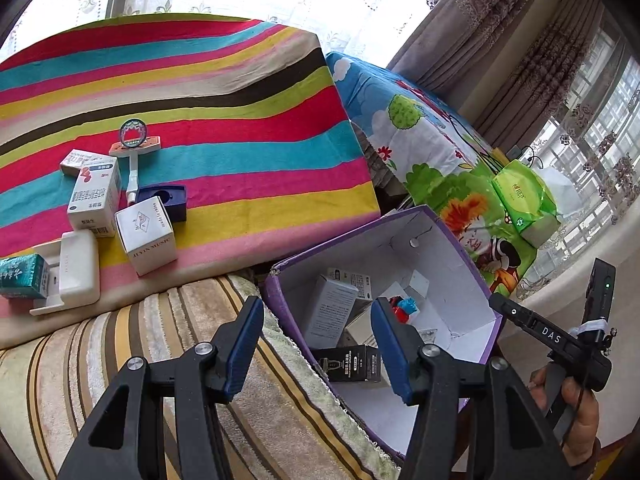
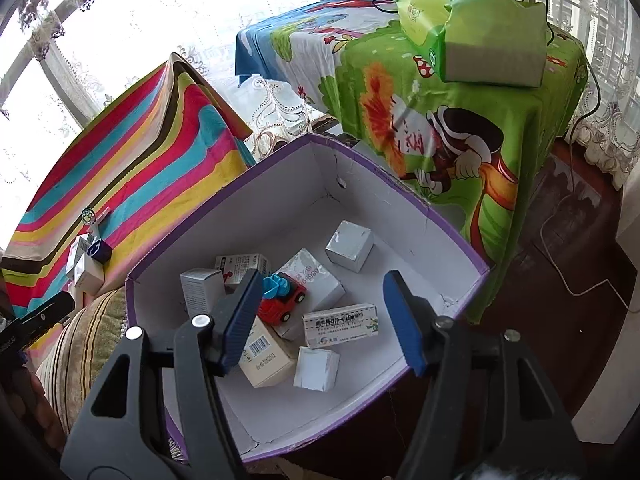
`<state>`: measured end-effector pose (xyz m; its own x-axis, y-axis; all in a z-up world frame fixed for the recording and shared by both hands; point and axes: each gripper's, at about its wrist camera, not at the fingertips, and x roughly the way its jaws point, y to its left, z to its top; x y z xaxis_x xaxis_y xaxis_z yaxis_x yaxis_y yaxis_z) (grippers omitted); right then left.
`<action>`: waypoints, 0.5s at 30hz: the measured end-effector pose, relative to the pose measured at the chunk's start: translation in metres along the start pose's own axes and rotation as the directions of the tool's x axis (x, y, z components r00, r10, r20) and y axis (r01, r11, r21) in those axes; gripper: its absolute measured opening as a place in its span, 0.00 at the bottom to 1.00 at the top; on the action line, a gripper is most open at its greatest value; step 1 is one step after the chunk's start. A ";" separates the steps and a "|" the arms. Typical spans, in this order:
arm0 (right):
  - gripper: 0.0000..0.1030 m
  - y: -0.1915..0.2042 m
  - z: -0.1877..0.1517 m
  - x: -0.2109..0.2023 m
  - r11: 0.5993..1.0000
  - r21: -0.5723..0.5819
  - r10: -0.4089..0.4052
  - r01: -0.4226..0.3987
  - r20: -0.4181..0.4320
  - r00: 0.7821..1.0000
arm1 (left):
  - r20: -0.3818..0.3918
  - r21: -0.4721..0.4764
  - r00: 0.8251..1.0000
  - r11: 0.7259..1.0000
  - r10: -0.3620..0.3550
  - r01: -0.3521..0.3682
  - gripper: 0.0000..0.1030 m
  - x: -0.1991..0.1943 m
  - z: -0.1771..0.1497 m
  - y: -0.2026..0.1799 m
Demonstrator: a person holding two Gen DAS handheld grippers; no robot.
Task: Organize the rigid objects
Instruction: 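Lower barcode box into purple box with right tool while left tool drops SL box in, then move left tool to cushion and grasp teal tissue pack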
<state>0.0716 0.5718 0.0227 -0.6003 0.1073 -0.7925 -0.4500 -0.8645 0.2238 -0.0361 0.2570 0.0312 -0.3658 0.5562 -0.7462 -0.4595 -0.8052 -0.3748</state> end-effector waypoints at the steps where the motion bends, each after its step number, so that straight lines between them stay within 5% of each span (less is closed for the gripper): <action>1: 0.65 0.002 0.000 -0.001 1.000 -0.004 0.003 -0.003 0.000 1.000 | 0.003 -0.007 1.000 1.000 0.002 -0.002 0.55 -0.002 -0.001 0.003; 15: 0.69 0.059 -0.004 0.002 0.987 -0.133 0.081 -0.085 -0.035 0.996 | 0.068 -0.190 0.995 0.980 0.070 -0.056 0.56 -0.034 0.001 0.077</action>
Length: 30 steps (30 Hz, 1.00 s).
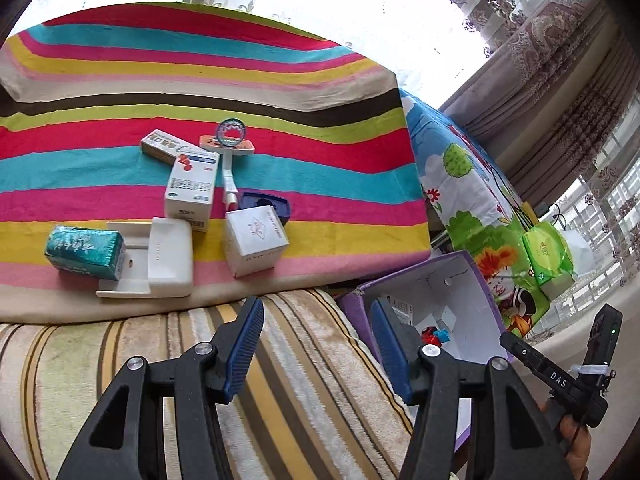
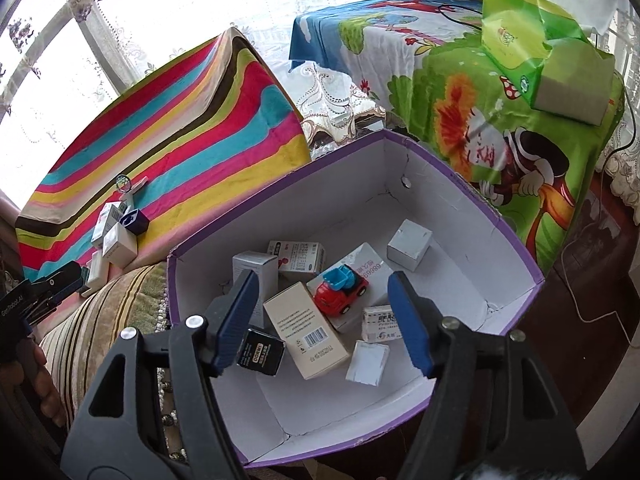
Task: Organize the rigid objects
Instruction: 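Move left tool to cushion and grasp teal tissue pack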
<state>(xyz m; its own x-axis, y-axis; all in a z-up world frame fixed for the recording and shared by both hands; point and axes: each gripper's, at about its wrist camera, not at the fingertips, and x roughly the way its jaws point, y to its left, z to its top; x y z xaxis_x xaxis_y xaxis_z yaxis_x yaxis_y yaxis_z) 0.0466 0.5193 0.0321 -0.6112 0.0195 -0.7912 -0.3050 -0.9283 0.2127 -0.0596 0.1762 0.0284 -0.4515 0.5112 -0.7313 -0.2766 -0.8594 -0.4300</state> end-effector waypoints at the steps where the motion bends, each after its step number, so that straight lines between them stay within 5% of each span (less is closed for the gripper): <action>1: 0.69 0.005 0.000 0.001 1.000 -0.011 0.006 -0.006 -0.004 1.000 | 0.005 -0.018 1.000 1.000 0.009 -0.009 0.57 -0.002 0.001 0.008; 12: 0.70 0.055 -0.004 0.011 0.992 -0.110 0.060 -0.064 -0.041 0.997 | 0.041 -0.156 0.990 0.979 0.135 -0.128 0.67 -0.021 0.015 0.080; 19: 0.71 0.084 -0.008 0.017 0.981 -0.169 0.085 -0.095 -0.066 0.994 | -0.009 -0.149 0.967 0.956 0.256 -0.254 0.75 -0.022 0.026 0.116; 30: 0.73 0.150 -0.011 0.025 0.942 -0.290 0.146 -0.171 -0.107 0.983 | -0.109 -0.097 0.944 0.942 0.312 -0.323 0.81 0.004 0.037 0.134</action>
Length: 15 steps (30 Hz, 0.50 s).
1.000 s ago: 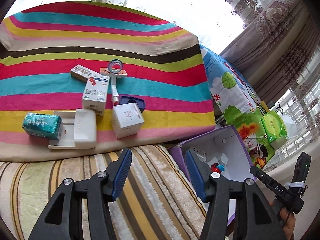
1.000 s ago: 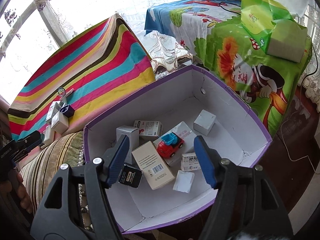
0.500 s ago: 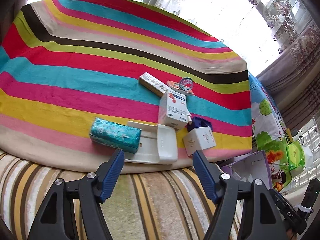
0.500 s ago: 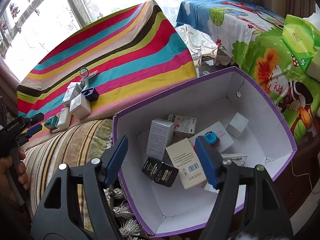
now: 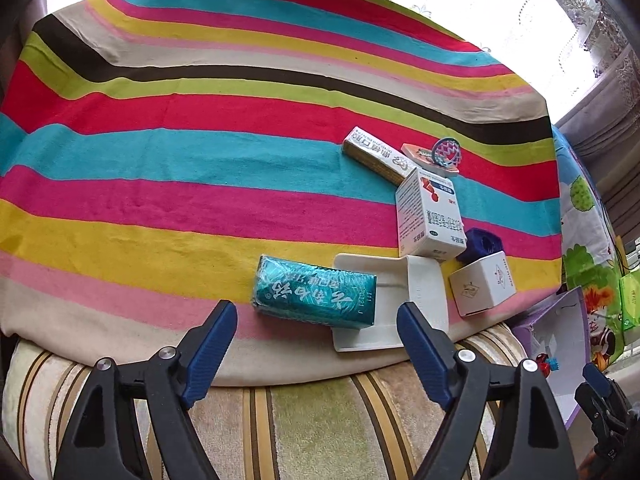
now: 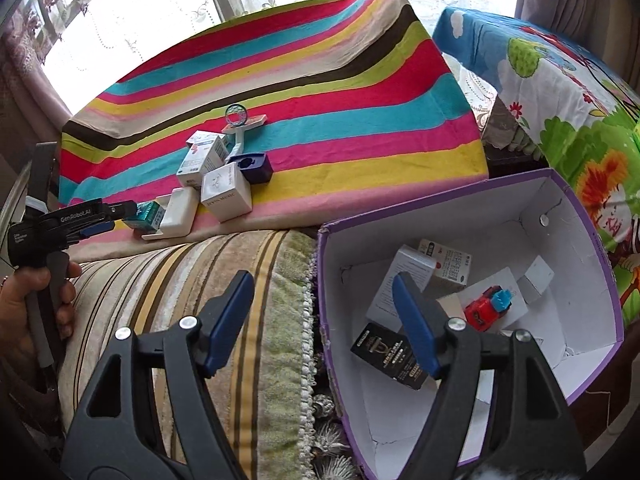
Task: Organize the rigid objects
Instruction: 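Move left tool to cushion and grasp teal tissue pack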
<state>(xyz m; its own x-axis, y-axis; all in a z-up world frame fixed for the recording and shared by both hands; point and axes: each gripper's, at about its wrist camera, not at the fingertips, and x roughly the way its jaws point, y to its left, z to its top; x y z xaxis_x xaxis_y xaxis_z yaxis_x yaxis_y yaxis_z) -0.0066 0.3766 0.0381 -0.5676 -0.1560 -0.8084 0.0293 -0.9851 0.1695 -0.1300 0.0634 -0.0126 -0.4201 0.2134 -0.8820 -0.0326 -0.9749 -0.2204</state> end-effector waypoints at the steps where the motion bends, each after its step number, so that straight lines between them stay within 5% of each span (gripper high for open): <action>1: 0.74 0.007 0.002 0.002 1.000 -0.016 0.007 -0.007 -0.002 1.000 | -0.005 0.005 1.000 1.000 0.006 -0.006 0.81 0.002 0.001 0.000; 8: 0.74 0.061 0.017 0.024 0.990 -0.114 0.081 -0.088 -0.057 0.995 | -0.038 0.059 0.998 0.997 0.045 -0.043 0.81 0.019 0.007 -0.002; 15: 0.74 0.115 0.025 0.060 0.964 -0.222 0.118 -0.148 -0.145 0.982 | -0.037 0.045 0.999 0.999 -0.021 0.023 0.72 0.022 0.006 0.004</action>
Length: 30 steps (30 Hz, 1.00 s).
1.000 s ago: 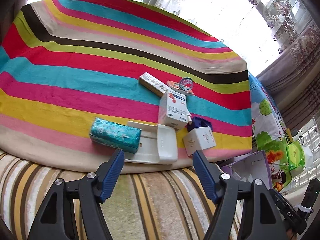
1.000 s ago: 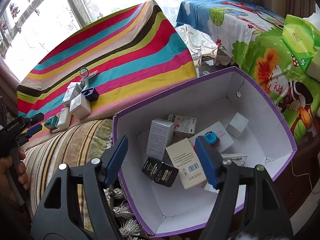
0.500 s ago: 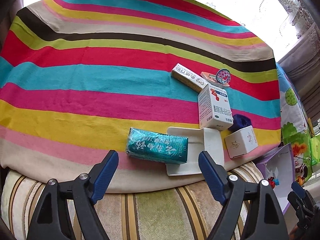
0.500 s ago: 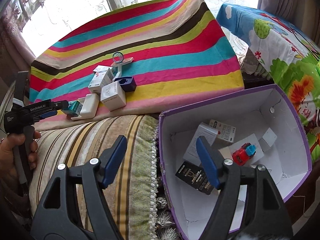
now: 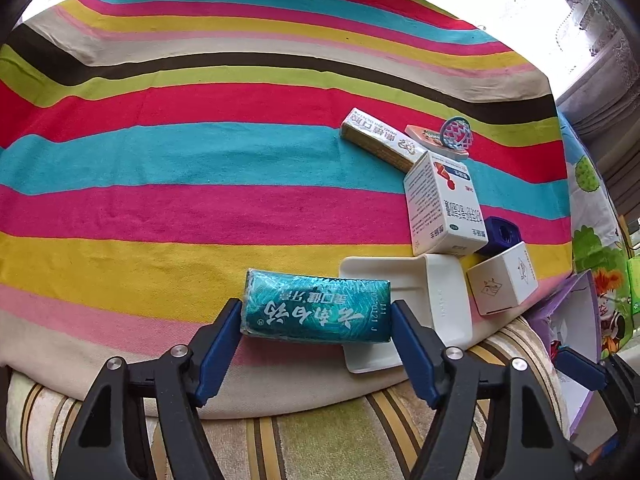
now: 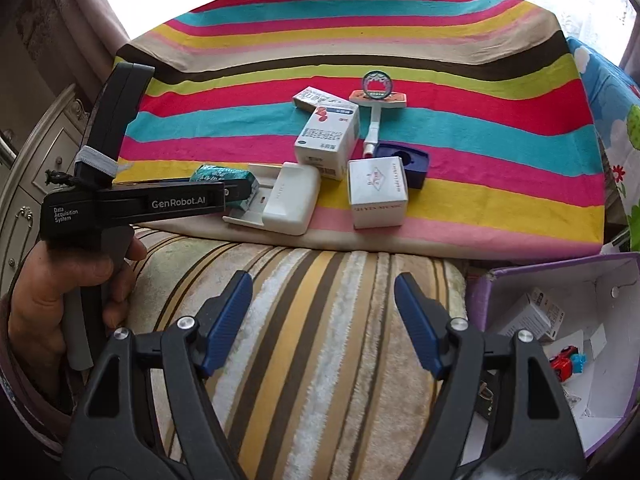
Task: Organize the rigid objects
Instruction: 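Move left tool to cushion and grasp teal tissue pack, then lift teal tissue pack with left tool while right tool grasps white plastic case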
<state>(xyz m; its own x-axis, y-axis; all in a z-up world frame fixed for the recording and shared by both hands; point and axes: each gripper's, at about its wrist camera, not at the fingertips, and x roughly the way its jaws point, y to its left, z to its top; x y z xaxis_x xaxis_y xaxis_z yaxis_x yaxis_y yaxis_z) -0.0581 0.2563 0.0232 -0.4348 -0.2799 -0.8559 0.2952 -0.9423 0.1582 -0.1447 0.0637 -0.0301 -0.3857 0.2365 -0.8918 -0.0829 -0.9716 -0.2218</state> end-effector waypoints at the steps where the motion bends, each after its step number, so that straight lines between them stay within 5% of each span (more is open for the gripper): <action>1: 0.74 0.004 0.002 0.005 1.000 -0.003 0.004 -0.004 -0.004 1.000 | 0.005 -0.008 1.000 1.000 -0.012 0.012 0.72 -0.001 -0.001 0.002; 12: 0.74 0.027 0.030 0.047 1.000 0.009 0.024 -0.024 -0.038 0.999 | 0.137 -0.226 0.990 0.973 -0.021 0.051 0.72 -0.026 -0.010 0.046; 22: 0.74 0.031 0.051 0.080 0.998 0.063 -0.009 0.013 -0.070 0.998 | 0.173 -0.248 0.985 0.966 -0.025 0.068 0.72 -0.032 -0.015 0.053; 30: 0.40 0.032 0.051 0.094 0.997 0.053 -0.052 0.058 -0.097 0.994 | 0.196 -0.211 0.981 0.977 0.005 0.037 0.72 -0.037 -0.017 0.042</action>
<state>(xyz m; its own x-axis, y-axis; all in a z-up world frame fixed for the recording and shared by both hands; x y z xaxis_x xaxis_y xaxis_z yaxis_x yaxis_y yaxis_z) -0.1327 0.1909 -0.0270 -0.3653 -0.2109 -0.9067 0.2238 -0.9653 0.1344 -0.1189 0.0140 -0.0134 -0.5586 0.2251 -0.7983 0.0986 -0.9376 -0.3333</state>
